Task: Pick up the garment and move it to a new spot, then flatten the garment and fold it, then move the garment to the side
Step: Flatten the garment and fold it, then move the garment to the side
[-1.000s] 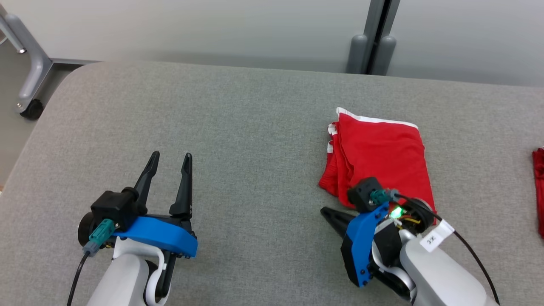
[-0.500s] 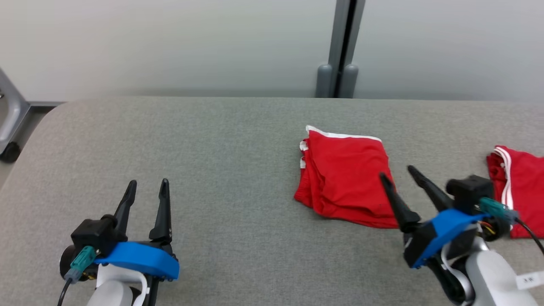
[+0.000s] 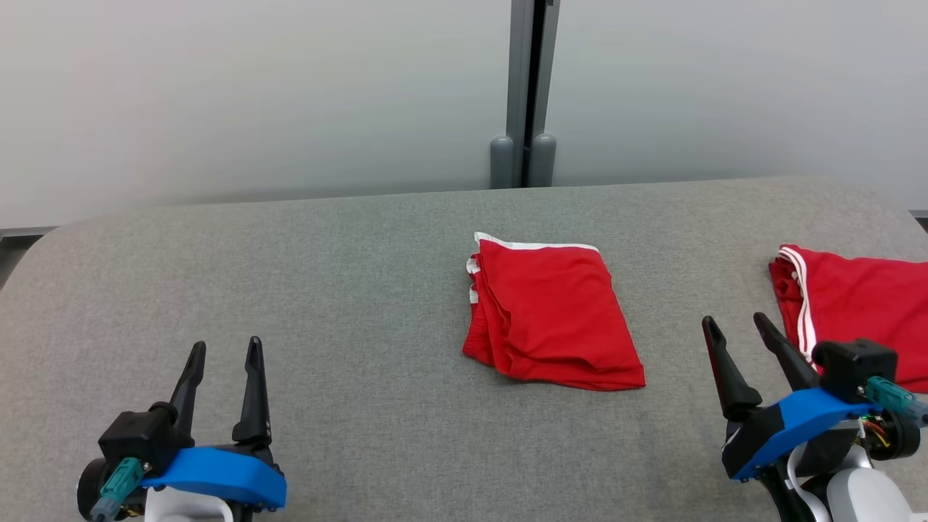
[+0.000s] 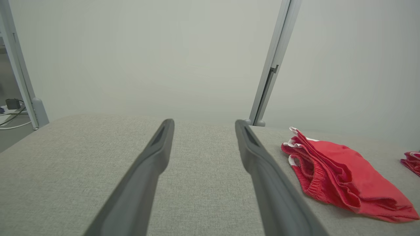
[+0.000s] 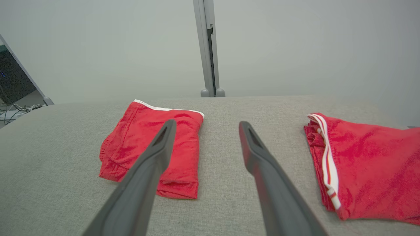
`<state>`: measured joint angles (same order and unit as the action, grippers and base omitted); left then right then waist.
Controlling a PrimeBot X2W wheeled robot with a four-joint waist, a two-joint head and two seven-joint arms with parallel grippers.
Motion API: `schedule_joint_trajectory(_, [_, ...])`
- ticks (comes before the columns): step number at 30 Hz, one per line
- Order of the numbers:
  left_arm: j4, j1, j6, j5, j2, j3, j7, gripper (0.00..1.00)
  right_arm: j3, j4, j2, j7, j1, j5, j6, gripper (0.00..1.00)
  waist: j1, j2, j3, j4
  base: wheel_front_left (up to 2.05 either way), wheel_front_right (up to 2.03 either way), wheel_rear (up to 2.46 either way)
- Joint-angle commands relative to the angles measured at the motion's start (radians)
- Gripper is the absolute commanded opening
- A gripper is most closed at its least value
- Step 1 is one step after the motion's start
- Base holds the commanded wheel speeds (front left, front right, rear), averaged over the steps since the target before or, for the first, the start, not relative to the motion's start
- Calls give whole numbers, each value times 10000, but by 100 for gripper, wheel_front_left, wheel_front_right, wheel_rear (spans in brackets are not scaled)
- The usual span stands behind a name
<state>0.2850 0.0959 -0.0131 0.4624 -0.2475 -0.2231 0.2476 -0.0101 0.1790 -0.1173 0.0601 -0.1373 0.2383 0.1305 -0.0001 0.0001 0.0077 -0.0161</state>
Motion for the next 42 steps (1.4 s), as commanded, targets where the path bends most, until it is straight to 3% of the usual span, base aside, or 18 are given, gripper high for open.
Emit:
schedule_joint_trajectory(1, [-147, -137, -114, -25, -63, 24, -51, 100, -91, -25, 91, -28, 141, -36, 7, 100, 1, -1, -36, -70, 0, 0, 0])
schedule_joint_trajectory(20, [-806, -307, -379, 70, -111, -133, -329, 100, -312, 136, 315, -31, -146, -289, 7, 100, 1, -1, 263, 12, 0, 0, 0])
schedule_joint_trajectory(27, [-1023, 76, -348, 31, -120, -217, -330, 100, -167, 643, 436, 1535, -1583, -115, 7, 100, 1, -1, 896, 298, 0, 0, 0])
schedule_joint_trajectory(33, [-1092, 752, -164, -78, -123, -355, -266, 100, -419, 1951, 517, 3319, -3636, -662, 7, 100, 1, -1, 1888, 852, 0, 0, 0])
schedule_joint_trajectory(42, [-537, 1674, 177, -169, 176, -624, -58, 100, -1443, 4276, 620, 4205, -5179, -1835, 7, 100, 1, -1, 2572, 1628, 0, 0, 0])
